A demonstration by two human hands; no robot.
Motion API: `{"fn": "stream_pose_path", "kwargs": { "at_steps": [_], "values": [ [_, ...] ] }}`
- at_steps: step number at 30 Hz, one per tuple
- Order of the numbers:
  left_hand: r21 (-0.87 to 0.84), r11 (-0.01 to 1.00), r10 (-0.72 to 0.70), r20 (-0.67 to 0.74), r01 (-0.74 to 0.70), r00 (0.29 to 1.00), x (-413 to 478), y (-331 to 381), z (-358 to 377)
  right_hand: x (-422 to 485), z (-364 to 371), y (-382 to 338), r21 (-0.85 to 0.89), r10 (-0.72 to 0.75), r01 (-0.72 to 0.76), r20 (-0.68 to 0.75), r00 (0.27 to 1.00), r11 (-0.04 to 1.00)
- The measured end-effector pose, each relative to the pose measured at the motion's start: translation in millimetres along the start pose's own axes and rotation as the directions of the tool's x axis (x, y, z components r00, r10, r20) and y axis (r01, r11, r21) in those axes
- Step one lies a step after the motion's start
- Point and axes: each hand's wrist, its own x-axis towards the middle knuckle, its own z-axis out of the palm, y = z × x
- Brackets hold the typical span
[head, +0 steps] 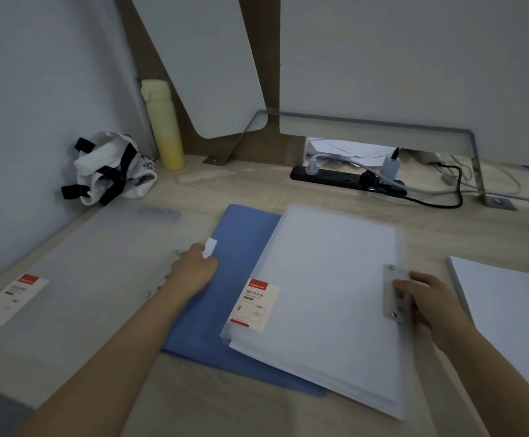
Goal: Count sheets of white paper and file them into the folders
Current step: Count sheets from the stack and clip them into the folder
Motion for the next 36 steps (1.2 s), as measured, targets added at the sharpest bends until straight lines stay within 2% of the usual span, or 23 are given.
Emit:
{"fn": "stream_pose_path", "kwargs": {
  "at_steps": [2,5,7,10,13,17,20,24,29,32,36],
  "values": [
    [-0.160,0.986,-0.038,-0.019,0.034,0.999,5,1,-3,4,-2,3,-0.001,-0.004,0.004,-0.007,1.000,1.000],
    [-0.307,0.945,-0.089,0.081,0.110,0.993,3,7,-2,4,0,3,-0.028,-0.015,0.015,0.007,1.000,0.999],
    [-0.306,0.948,-0.035,0.160,0.083,0.986,-4,13,-2,4,1,2,-0.044,-0.028,0.028,0.018,0.999,0.999],
    [-0.356,0.934,0.081,0.122,-0.033,0.989,-6,19,-11,2,2,0,-0.049,-0.067,0.069,0.027,0.997,0.996],
    [-0.536,0.841,0.129,0.072,-0.070,0.989,-7,23,-40,2,2,-3,-0.046,-0.058,0.059,0.020,0.998,0.997],
    [-0.661,0.744,0.164,0.043,-0.095,0.986,-13,22,-93,2,0,-8,-0.022,-0.023,0.023,0.023,0.999,0.999],
    [-0.758,0.652,0.145,0.079,-0.034,0.986,-19,20,-122,6,-1,-6,-0.027,-0.018,0.018,-0.004,1.000,0.999],
    [-0.807,0.587,0.128,0.165,0.060,0.978,-24,21,-126,12,1,-3,0.015,-0.001,0.001,-0.015,1.000,1.000],
    [-0.809,0.564,0.174,0.312,0.165,0.934,-25,37,-95,7,0,-3,0.029,-0.001,0.002,-0.014,1.000,1.000],
    [-0.807,0.564,0.154,0.310,0.174,0.938,-20,49,-96,5,-3,-2,0.092,-0.004,0.003,0.016,1.000,0.996],
    [-0.777,0.597,0.119,0.334,0.202,0.935,-15,50,-95,1,-3,-3,0.068,-0.019,0.017,0.019,1.000,0.998]
  ]
}}
